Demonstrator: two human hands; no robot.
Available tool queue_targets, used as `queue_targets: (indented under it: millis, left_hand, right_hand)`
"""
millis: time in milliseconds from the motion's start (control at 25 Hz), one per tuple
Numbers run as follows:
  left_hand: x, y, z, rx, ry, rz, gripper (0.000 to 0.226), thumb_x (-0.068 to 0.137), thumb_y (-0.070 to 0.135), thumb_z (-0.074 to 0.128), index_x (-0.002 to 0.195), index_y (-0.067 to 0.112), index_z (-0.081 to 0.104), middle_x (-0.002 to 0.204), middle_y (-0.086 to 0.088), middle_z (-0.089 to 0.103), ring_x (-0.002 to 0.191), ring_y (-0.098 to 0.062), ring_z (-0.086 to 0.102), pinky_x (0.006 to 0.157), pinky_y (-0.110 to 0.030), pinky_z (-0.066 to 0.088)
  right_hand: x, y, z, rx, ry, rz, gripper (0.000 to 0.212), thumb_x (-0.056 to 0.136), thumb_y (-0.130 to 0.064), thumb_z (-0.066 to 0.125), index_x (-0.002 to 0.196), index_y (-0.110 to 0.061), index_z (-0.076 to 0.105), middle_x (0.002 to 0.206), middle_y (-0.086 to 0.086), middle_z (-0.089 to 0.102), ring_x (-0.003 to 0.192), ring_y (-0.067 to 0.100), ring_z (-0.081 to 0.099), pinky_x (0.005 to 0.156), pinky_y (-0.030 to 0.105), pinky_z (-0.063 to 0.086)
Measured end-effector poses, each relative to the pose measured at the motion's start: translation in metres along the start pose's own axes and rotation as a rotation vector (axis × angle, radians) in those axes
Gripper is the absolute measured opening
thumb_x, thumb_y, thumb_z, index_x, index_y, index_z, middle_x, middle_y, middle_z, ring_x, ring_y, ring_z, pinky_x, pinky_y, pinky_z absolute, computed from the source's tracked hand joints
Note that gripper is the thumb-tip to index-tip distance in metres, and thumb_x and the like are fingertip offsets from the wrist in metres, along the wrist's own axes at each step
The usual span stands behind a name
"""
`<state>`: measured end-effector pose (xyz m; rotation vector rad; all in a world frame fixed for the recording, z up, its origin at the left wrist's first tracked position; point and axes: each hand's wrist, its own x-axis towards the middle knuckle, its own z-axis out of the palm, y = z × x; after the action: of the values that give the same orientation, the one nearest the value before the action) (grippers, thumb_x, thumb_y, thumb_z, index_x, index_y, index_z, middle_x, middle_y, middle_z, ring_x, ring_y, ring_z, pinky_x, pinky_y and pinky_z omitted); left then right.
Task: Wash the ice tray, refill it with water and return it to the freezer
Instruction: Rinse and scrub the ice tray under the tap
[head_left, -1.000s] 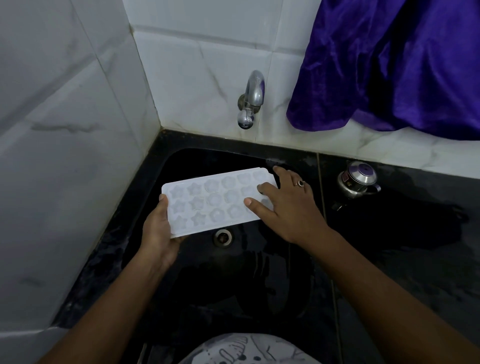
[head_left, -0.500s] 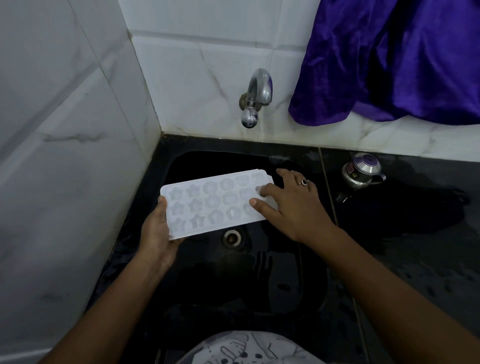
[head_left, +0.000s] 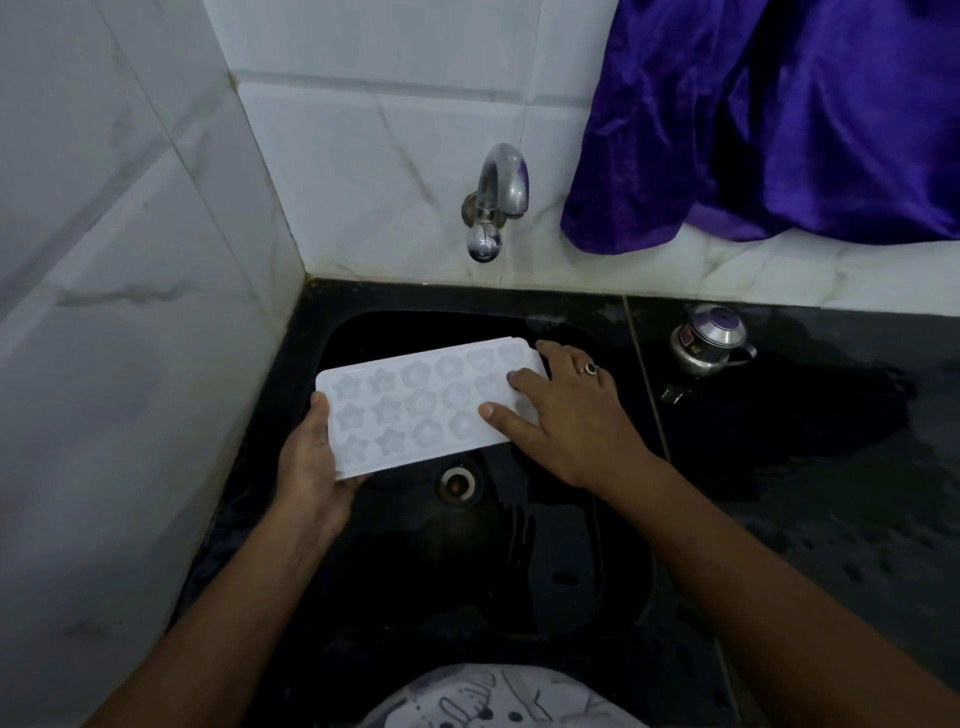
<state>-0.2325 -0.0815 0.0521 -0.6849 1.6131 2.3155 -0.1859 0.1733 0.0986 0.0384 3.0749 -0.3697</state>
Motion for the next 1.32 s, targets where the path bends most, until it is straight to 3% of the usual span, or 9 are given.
queue_targets:
  millis: [240,360,560,720,920,1120,1320]
  left_hand:
    - [0.008,-0.002,0.005,0.013,-0.03,0.005,0.043,0.112,0.047,0.041,0.114,0.02,0.074,0.107,-0.002,0.083,0.094,-0.02,0.081,0.078,-0.042,0.059]
    - [0.014,0.0,0.006,0.008,-0.01,0.002,0.041,0.112,0.047,0.042,0.11,0.021,0.074,0.102,0.001,0.084,0.09,-0.018,0.081,0.073,-0.038,0.059]
    - [0.025,0.002,0.005,-0.008,0.004,0.004,0.043,0.112,0.048,0.042,0.113,0.02,0.074,0.106,-0.001,0.083,0.094,-0.019,0.081,0.076,-0.04,0.059]
    - [0.026,-0.003,0.012,0.004,-0.012,-0.018,0.044,0.112,0.049,0.041,0.112,0.02,0.075,0.105,-0.001,0.084,0.093,-0.019,0.081,0.075,-0.04,0.06]
    - [0.028,-0.006,0.008,0.008,-0.004,-0.019,0.043,0.111,0.049,0.043,0.11,0.021,0.075,0.103,0.0,0.084,0.092,-0.018,0.081,0.068,-0.035,0.063]
    - [0.028,-0.009,0.014,0.013,-0.015,-0.023,0.043,0.112,0.049,0.042,0.113,0.021,0.075,0.107,-0.002,0.083,0.094,-0.02,0.081,0.074,-0.039,0.061]
    - [0.029,-0.005,0.013,0.014,-0.004,-0.015,0.042,0.112,0.049,0.043,0.111,0.021,0.075,0.104,-0.001,0.084,0.093,-0.02,0.081,0.073,-0.038,0.06]
  right_hand:
    - [0.006,0.005,0.0,-0.048,-0.01,0.028,0.072,0.092,-0.079,0.026,0.143,-0.036,0.053,0.165,0.007,0.023,0.153,0.034,0.018,0.122,0.06,0.018]
    - [0.005,0.007,-0.002,0.04,-0.069,0.012,0.073,0.092,-0.08,0.028,0.149,-0.038,0.047,0.169,0.007,0.017,0.155,0.034,0.015,0.123,0.058,0.015]
    - [-0.01,0.022,0.0,0.158,0.023,-0.034,0.063,0.089,-0.081,0.038,0.133,-0.04,0.056,0.165,0.005,0.024,0.153,0.029,0.021,0.12,0.055,0.023]
    - [-0.01,0.021,0.01,0.043,-0.002,0.02,0.066,0.09,-0.079,0.034,0.136,-0.039,0.057,0.164,0.007,0.026,0.151,0.032,0.024,0.119,0.054,0.024]
    - [-0.007,0.023,0.012,0.067,-0.059,0.004,0.069,0.089,-0.081,0.03,0.137,-0.041,0.058,0.165,0.006,0.025,0.152,0.031,0.021,0.12,0.055,0.019]
    - [-0.004,0.016,0.009,0.012,0.011,0.034,0.065,0.091,-0.078,0.033,0.13,-0.035,0.063,0.162,0.006,0.029,0.149,0.032,0.024,0.119,0.055,0.022]
    - [-0.008,0.022,0.002,0.093,-0.057,0.025,0.064,0.091,-0.078,0.032,0.132,-0.039,0.062,0.162,0.005,0.029,0.152,0.03,0.021,0.12,0.054,0.019]
